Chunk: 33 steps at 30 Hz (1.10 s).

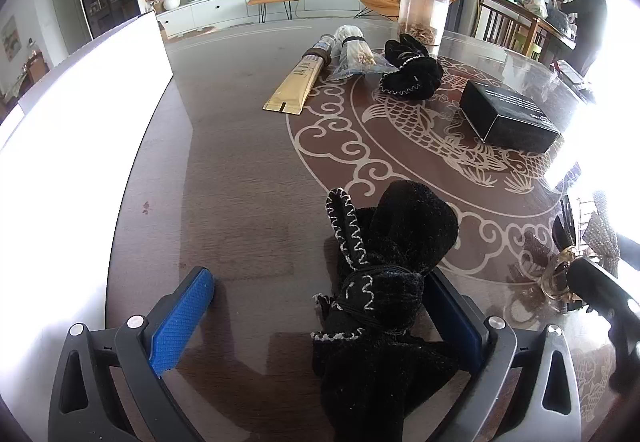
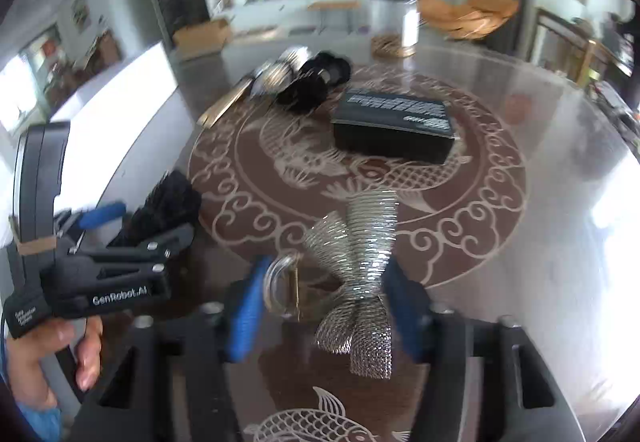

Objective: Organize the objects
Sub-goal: 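Grasp the silver rhinestone bow clip with the right gripper while the left holds the plush, then hold the plush in the left gripper and the bow clip in the right above the table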

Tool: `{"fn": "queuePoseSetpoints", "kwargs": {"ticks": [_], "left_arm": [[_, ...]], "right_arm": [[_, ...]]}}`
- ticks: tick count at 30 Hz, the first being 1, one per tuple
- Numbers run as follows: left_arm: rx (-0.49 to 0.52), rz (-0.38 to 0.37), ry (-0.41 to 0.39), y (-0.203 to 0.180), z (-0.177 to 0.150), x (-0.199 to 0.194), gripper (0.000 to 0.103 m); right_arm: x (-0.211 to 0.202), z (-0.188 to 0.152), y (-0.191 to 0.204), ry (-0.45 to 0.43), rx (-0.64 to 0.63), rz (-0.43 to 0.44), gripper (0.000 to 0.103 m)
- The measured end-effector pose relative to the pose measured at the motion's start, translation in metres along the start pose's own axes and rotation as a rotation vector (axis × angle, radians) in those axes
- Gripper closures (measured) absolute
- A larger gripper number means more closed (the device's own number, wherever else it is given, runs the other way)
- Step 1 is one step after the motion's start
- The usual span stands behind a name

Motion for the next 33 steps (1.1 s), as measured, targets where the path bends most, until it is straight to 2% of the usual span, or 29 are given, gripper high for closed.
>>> {"fn": "queuePoseSetpoints", "kwargs": {"ticks": [1,3,8,10,13,33], "left_arm": [[0.0,0.0,0.0,0.0,0.0,0.0,0.0],[0.001,-0.008,0.004,0.0,0.0,0.001,0.0],[0.007,-0.003,-0.001,-0.005,0.001,-0.001,0.0],[0.041,0.011,-0.015,-0.009,0.005,-0.001,0.0],[0.023,-0.017,-0.008,-0.011,0.01,0.002,0.0],[0.029,-0.018,-0.008,-0.012,0.014,0.004,0.0]], "right_arm": [[-0.001,-0.001,-0.004,-0.024,0.017,-0.02,0.014],[0.003,-0.004,-0.007,-0.035,0.027,-0.047,0.014],[0.021,-0.012,-0.019,0.034,0.069,-0.031,0.014],[0.02,-0.013,-0.022,0.034,0.081,-0.029,0.013],[0.02,-0.014,-0.021,0.039,0.073,-0.037,0.013],[0.029,-0.014,-0.013,0.068,0.04,-0.056,0.003]]}}
Point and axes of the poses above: each gripper's, at about its wrist camera, not at the fingertips, and x roughly the way its jaws point, y to its left, z to its top, the point moved 8 cm from there along x, roughly the way its jaws point, and after that the axes turned 15 degrees about y, right-handed, at the moved point
